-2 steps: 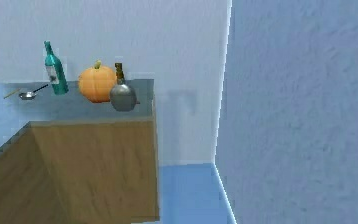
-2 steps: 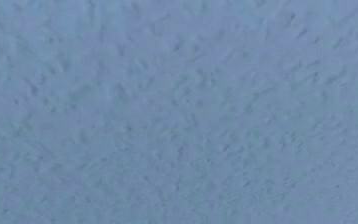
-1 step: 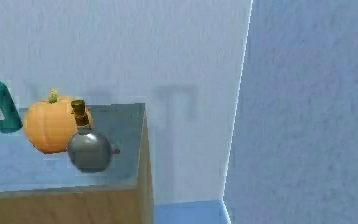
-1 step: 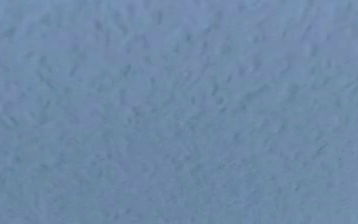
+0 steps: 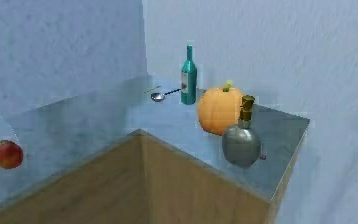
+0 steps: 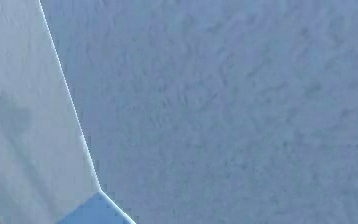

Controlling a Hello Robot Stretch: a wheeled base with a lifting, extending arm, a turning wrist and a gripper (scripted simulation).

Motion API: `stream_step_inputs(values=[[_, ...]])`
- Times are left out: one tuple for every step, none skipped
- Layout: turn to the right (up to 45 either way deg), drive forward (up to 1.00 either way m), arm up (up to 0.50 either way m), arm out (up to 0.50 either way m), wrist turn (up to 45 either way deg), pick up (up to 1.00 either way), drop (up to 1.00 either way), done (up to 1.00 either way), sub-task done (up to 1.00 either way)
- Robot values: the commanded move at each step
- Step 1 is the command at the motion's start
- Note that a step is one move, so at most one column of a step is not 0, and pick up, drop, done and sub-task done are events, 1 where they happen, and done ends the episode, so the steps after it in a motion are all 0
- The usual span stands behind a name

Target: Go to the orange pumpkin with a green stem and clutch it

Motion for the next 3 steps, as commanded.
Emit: stream_step_inputs(values=[[-45.0,0.00,0.00,0.00,0.0,0.00,0.00,0.00,0.00],[-27.0,0.00,0.00,0.00,0.0,0.00,0.00,0.00,0.00],[0.0,0.00,0.50,0.00,0.0,0.00,0.00,0.00,0.00]])
